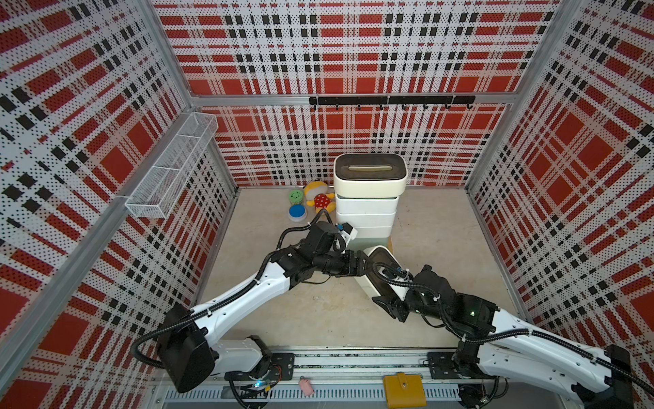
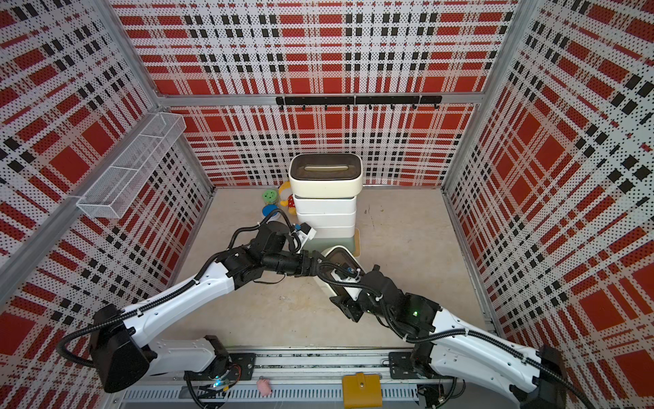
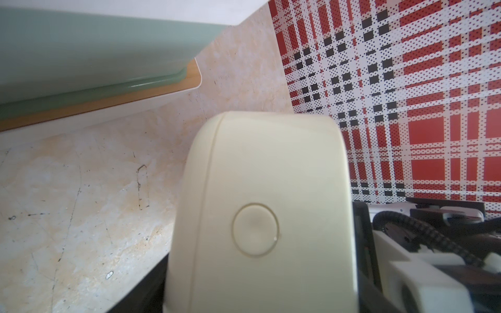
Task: Stack the tissue boxes
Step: Pick up the tissue box from the center of the board.
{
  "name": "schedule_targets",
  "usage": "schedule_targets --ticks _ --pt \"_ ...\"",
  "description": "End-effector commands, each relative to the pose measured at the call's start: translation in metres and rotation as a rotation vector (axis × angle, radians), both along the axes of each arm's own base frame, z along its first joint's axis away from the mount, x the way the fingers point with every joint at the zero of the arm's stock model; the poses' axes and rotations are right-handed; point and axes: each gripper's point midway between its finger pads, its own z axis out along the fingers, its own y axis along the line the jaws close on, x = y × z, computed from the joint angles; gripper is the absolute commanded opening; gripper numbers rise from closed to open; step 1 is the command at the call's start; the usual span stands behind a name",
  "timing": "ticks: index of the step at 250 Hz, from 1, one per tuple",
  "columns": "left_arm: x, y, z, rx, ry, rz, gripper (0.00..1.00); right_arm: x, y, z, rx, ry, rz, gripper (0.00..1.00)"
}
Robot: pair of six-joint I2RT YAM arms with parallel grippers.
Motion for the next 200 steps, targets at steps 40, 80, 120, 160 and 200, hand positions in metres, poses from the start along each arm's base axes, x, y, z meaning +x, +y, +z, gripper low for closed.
schedule_targets --ticks 40,80,120,160,200 --pt "-0.002 -0.004 0.002 -0.003 -0.029 -0.024 0.68 0.002 0.012 0.028 0.081 -0.078 0.039 0.43" --pt "-0.005 -0.005 0.003 -0.004 -0.041 -0.033 0.65 0.002 0.014 0.025 0.065 -0.064 0.041 0.47" --pt "-0.006 -0.001 0.004 -0.005 -0.052 -0.016 0.63 0.002 0.015 0.026 0.068 -0.057 0.042 0.61" --pt "-0.006 0.005 0.004 0.000 -0.058 0.009 0.62 0.001 0.016 0.027 0.068 -0.049 0.045 0.70" --pt "-0.004 0.012 0.001 0.005 -0.050 0.045 0.61 0.000 0.016 0.029 0.065 -0.036 0.045 0.73"
